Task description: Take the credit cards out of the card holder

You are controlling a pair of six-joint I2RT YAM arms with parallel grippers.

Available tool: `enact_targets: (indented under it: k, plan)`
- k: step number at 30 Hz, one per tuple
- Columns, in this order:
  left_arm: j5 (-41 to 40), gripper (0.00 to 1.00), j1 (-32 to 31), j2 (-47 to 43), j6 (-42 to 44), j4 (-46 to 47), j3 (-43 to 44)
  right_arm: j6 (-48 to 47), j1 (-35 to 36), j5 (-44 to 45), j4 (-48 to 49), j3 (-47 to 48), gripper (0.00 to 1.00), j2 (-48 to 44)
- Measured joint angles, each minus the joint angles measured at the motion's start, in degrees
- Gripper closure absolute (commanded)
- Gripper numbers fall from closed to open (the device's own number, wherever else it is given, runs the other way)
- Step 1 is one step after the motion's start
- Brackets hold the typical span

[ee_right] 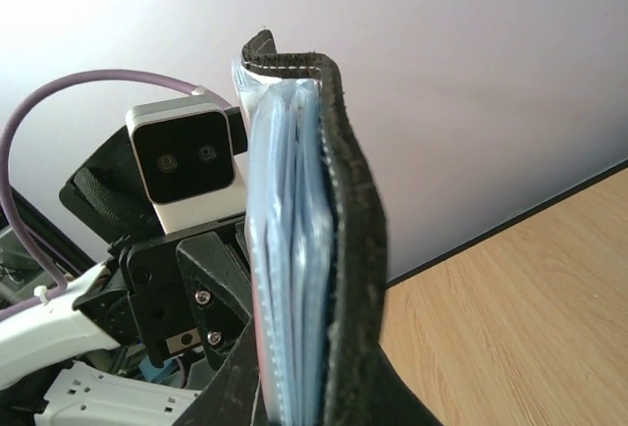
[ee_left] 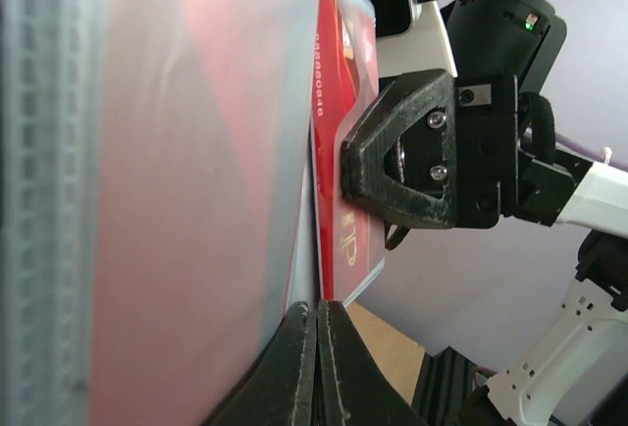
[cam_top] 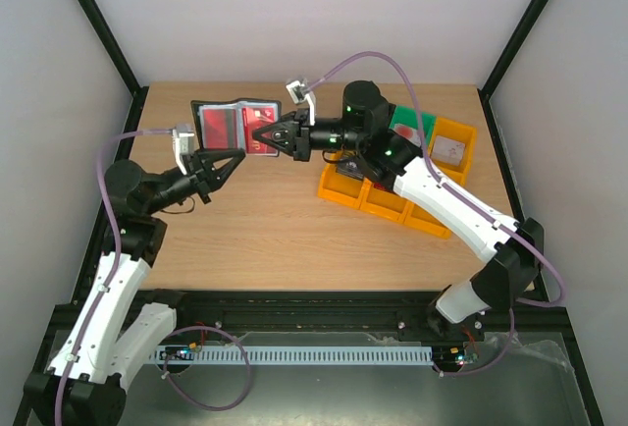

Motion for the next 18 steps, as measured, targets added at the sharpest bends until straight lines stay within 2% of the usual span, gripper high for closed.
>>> enact_targets:
  k: [6, 11, 15, 18]
  plan:
    - [0.5, 0.92, 0.1, 0.3, 7.5, -8.0, 3.5, -5.0, -0.2, -0.5, -5.6, 0.2, 0.98, -0.6]
    - [-1.4, 0.74, 1.4, 0.3, 14.3, -13.9, 9.5, -10.6, -0.2, -1.0, -14.4, 2.4, 0.98, -0.6]
    - [-2.9, 0.62, 2.1, -0.1, 16.8, -16.3, 10.2, -14.4, -0.2, -1.0, -19.5, 3.9, 0.98, -1.2]
    - [-4.3, 0.47, 2.4, -0.1, 18.4, -18.8, 10.2, -16.4, -0.4, -0.9, -22.3, 4.0, 0.98, -2.3]
